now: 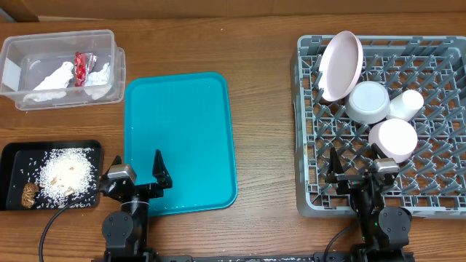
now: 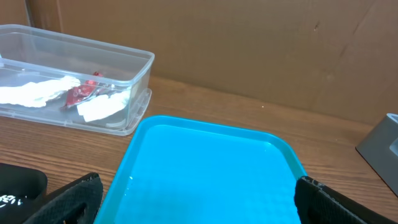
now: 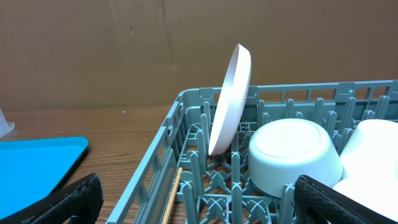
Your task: Sort waste into correct bins and load items into the dishwasher
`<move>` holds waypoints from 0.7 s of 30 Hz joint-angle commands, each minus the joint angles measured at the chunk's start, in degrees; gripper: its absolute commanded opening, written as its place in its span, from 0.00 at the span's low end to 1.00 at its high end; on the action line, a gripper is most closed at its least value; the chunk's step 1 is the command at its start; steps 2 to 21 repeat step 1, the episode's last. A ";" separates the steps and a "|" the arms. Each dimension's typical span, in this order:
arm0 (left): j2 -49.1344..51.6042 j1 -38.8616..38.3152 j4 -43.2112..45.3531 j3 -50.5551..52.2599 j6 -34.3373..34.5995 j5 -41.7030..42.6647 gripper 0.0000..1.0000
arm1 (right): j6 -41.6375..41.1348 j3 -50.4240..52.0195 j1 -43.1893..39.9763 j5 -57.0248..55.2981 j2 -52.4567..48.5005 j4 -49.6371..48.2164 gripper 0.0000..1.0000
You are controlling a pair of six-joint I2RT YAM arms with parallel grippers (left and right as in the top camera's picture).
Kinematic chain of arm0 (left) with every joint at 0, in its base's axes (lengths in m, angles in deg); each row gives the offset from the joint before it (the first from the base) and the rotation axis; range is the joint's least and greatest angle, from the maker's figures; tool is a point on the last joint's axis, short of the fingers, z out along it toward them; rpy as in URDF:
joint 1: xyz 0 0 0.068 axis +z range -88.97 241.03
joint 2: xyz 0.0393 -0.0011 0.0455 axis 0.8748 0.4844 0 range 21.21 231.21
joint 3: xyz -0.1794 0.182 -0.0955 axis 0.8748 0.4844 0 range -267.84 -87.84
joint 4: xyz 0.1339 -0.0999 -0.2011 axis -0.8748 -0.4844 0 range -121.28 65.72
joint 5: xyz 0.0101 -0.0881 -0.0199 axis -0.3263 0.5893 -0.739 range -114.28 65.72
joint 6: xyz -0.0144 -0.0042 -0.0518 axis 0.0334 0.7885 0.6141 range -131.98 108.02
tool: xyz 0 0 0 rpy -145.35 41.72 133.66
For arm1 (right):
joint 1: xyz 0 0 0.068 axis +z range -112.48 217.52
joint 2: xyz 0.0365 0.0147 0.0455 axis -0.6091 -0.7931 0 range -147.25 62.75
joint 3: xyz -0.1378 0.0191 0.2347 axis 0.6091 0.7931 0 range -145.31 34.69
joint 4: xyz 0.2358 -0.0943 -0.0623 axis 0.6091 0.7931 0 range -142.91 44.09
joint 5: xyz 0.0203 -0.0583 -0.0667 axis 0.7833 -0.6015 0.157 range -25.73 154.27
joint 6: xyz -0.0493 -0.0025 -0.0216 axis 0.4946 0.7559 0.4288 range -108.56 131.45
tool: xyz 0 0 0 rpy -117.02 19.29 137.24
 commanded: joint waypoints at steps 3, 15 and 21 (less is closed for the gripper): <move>-0.59 -0.07 0.20 0.20 -1.31 -0.48 1.00 | 0.20 0.57 -0.33 0.15 0.24 -0.33 1.00; -0.59 -0.07 0.20 0.20 -1.31 -0.48 1.00 | 0.20 0.57 -0.33 0.15 0.24 -0.33 1.00; -0.59 -0.07 0.20 0.20 -1.31 -0.48 1.00 | 0.20 0.57 -0.33 0.15 0.24 -0.33 1.00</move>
